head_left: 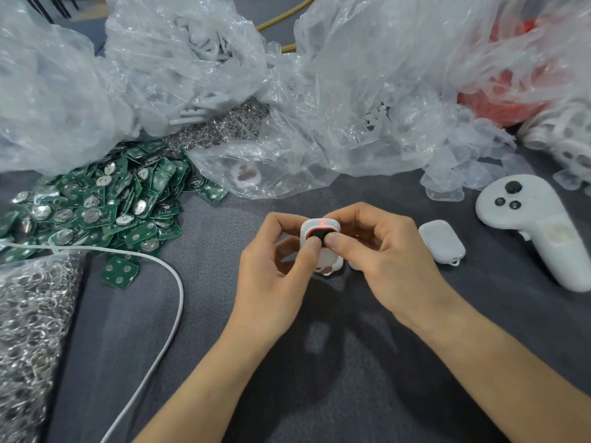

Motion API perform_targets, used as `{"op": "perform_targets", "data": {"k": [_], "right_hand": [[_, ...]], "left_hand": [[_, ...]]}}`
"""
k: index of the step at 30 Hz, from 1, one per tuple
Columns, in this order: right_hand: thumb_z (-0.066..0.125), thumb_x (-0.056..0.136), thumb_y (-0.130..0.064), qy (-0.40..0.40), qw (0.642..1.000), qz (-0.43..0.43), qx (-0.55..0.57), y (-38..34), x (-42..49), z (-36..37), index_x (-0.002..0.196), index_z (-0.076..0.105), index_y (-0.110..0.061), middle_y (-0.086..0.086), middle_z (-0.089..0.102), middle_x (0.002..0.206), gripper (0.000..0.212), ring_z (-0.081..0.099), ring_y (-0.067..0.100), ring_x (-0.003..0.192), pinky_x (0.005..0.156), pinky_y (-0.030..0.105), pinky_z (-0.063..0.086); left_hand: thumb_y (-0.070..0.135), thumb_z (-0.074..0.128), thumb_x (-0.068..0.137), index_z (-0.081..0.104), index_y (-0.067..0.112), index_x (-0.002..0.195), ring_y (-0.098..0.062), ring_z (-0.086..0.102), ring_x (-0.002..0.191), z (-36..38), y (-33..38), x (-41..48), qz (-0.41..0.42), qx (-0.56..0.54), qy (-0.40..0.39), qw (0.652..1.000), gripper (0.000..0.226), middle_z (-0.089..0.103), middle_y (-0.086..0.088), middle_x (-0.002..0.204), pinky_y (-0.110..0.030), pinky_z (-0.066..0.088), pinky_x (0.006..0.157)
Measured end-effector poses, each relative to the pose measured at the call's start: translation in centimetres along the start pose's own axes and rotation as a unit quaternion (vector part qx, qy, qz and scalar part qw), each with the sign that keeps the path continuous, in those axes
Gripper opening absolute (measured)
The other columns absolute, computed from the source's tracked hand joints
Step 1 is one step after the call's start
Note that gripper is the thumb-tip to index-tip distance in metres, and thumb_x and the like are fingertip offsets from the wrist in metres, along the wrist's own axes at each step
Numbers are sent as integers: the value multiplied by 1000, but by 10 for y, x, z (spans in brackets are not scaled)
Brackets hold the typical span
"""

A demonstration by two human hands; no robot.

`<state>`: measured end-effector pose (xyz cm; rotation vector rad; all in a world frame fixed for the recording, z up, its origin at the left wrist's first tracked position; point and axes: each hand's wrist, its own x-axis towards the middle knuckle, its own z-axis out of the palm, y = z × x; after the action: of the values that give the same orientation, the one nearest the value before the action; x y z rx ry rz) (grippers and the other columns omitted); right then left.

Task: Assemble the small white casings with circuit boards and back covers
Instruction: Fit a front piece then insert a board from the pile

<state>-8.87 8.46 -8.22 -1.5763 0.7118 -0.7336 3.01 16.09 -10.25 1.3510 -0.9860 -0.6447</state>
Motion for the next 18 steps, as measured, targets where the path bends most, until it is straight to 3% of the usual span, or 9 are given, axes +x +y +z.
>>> {"op": "perform_targets", "data": {"k": [13, 18], "right_hand": [[67, 84, -4, -18, 999, 2, 29, -4, 4, -7, 92, 70, -16, -4, 73, 82, 15, 68, 5, 75, 67, 13, 49], [71, 78, -8, -19, 998, 11, 60, -5, 1, -4, 94, 72, -14, -1, 75, 84, 17, 70, 9, 79, 69, 13, 50]], "left_hand": [[17, 56, 86, 57, 12, 92, -13, 70, 73, -1, -3, 1, -25, -81, -21, 996, 8, 70, 3, 80, -26, 58, 65], [31, 53, 88, 61, 18, 83, -24, 71, 71, -9, 0, 7, -72, -158, -46, 984, 16, 70, -6, 79, -32, 57, 60]]}}
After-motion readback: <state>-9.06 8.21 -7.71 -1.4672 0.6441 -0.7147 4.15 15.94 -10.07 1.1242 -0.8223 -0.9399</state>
